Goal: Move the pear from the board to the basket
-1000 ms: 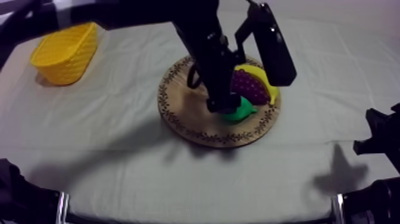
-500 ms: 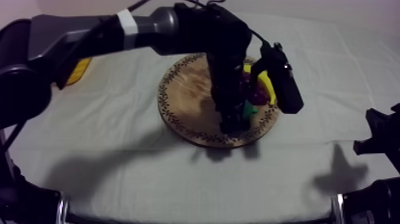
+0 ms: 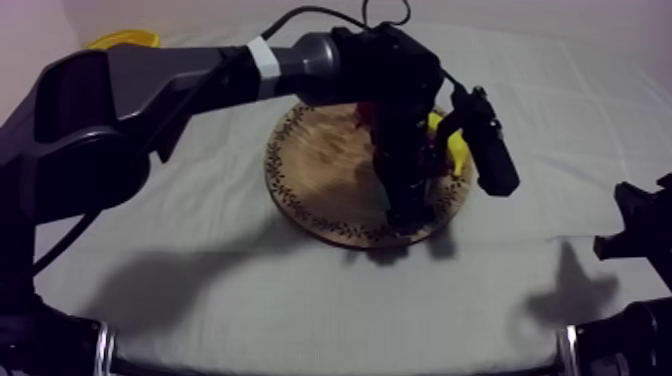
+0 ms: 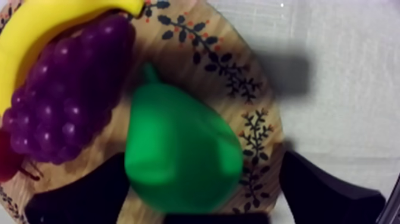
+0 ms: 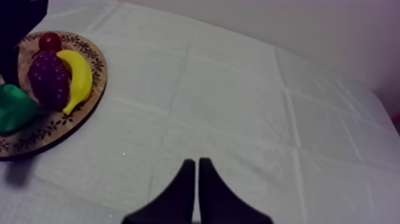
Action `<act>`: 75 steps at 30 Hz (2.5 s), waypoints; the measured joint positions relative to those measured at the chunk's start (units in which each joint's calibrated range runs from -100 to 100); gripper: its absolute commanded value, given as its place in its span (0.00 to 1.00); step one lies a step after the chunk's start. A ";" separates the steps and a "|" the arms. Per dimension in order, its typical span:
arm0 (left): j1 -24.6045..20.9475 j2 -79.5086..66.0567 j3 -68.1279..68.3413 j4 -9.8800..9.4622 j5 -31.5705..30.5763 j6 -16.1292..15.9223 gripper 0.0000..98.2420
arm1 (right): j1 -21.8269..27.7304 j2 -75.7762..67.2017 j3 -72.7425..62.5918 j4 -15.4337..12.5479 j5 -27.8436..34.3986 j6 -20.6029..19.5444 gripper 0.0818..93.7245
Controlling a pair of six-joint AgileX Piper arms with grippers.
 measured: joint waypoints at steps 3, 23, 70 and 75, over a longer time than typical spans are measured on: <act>-0.04 1.53 -2.61 0.05 1.44 0.00 0.94 | 0.00 0.00 0.00 0.00 0.00 0.00 0.00; -0.96 4.72 -8.52 0.45 5.12 1.48 0.56 | 0.00 0.00 0.00 0.00 0.00 0.00 0.00; -21.36 -40.99 9.03 -9.30 7.88 7.69 0.49 | 0.00 0.00 0.00 0.00 0.00 -0.09 0.00; -26.33 -41.39 11.99 -9.49 5.25 6.63 0.48 | 0.00 0.00 0.00 0.00 0.00 0.06 0.00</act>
